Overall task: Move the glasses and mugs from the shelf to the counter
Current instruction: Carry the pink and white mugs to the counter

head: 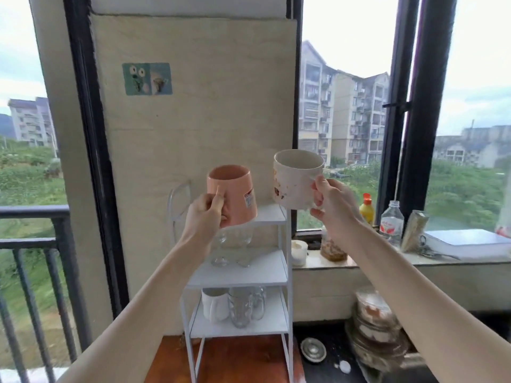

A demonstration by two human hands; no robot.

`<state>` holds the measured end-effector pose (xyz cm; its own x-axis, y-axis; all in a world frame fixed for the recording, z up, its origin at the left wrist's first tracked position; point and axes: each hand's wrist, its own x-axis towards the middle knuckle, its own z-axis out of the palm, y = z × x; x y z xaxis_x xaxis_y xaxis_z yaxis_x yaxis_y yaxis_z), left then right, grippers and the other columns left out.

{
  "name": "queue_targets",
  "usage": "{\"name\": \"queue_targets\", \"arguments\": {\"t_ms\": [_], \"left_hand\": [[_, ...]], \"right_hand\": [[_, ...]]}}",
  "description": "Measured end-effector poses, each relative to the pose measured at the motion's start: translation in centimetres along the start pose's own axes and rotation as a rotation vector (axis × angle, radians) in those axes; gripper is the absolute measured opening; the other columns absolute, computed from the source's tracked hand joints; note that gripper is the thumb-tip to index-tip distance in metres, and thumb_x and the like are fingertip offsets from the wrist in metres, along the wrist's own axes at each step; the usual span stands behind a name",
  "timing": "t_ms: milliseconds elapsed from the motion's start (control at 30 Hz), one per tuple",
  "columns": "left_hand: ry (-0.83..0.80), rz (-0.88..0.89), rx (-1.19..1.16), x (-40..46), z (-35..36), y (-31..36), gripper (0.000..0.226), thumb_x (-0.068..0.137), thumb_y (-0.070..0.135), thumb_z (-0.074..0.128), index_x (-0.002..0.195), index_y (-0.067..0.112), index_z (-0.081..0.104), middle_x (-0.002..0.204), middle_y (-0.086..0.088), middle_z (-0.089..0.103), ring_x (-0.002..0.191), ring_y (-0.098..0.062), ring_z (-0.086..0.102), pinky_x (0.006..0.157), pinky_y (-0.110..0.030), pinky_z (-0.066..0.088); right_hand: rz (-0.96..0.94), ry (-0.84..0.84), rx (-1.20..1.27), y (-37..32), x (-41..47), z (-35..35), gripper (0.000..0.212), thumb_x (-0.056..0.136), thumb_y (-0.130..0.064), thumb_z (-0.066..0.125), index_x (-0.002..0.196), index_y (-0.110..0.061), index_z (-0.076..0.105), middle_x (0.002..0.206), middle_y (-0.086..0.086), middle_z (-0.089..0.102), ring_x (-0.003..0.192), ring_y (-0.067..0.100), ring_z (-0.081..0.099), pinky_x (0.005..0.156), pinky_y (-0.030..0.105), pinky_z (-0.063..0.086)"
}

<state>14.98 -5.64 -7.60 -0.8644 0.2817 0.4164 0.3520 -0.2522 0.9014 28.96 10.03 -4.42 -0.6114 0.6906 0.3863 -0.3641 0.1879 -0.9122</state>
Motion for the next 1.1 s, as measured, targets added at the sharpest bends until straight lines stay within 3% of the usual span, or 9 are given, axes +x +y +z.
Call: {"name": "queue_targets", "arguments": {"t_ms": [233,367,667,800,933,1100], "left_hand": [[-0.227,-0.094,-0.021,-9.0,5.2,-0.3,0.027,0.095,0.031,0.049,0.079,0.010,0.058,0.072,-0.004,0.055,0.072,-0.016,0.057,0.075,-0.035,0.055],[-0.373,-0.118,-0.031,-13.7,10.6,0.0,0.026,0.093,0.034,0.051,0.083,0.012,0.059,0.072,-0.002,0.057,0.070,-0.014,0.057,0.071,-0.033,0.054],[-0.682,-0.184,-0.164,-27.7,27.4,3.7,0.025,0.094,0.030,0.049,0.076,0.015,0.056,0.066,0.000,0.056,0.066,-0.012,0.056,0.074,-0.034,0.054],[-0.810,-0.226,-0.247,-36.6,36.1,5.8,0.027,0.094,0.030,0.049,0.075,0.013,0.058,0.065,0.000,0.057,0.059,-0.007,0.056,0.066,-0.029,0.054],[-0.930,-0.286,-0.303,-45.9,44.1,7.2,0.028,0.093,0.032,0.052,0.083,0.007,0.060,0.068,-0.005,0.056,0.065,-0.013,0.056,0.074,-0.036,0.055],[-1.099,-0.322,-0.336,-55.6,53.2,9.2,0.031,0.093,0.032,0.052,0.070,0.013,0.054,0.064,-0.003,0.052,0.064,-0.014,0.051,0.079,-0.043,0.051]], "right_hand": [[0.063,0.196,-0.103,-0.9,-8.2,-9.7,0.031,0.097,-0.022,0.041,0.067,-0.021,0.048,0.068,-0.005,0.044,0.063,0.011,0.044,0.057,0.026,0.038],[0.081,0.358,-0.161,-1.9,-12.2,-16.3,0.029,0.095,-0.020,0.043,0.067,-0.019,0.051,0.065,-0.004,0.044,0.062,0.011,0.043,0.054,0.027,0.037],[0.086,0.665,-0.235,-7.1,-23.0,-35.0,0.021,0.095,-0.025,0.044,0.078,-0.021,0.056,0.073,-0.003,0.051,0.068,0.014,0.048,0.060,0.029,0.042],[0.091,0.792,-0.338,-10.4,-29.2,-45.3,0.024,0.096,-0.029,0.042,0.076,-0.022,0.054,0.070,-0.004,0.047,0.069,0.014,0.047,0.059,0.028,0.040],[0.093,0.911,-0.398,-13.1,-35.4,-54.8,0.023,0.096,-0.029,0.043,0.079,-0.018,0.055,0.080,0.002,0.053,0.070,0.016,0.048,0.061,0.030,0.039],[0.107,1.056,-0.401,-16.3,-42.3,-65.1,0.020,0.096,-0.029,0.043,0.090,-0.016,0.056,0.083,-0.002,0.055,0.076,0.014,0.050,0.061,0.026,0.040]]}}
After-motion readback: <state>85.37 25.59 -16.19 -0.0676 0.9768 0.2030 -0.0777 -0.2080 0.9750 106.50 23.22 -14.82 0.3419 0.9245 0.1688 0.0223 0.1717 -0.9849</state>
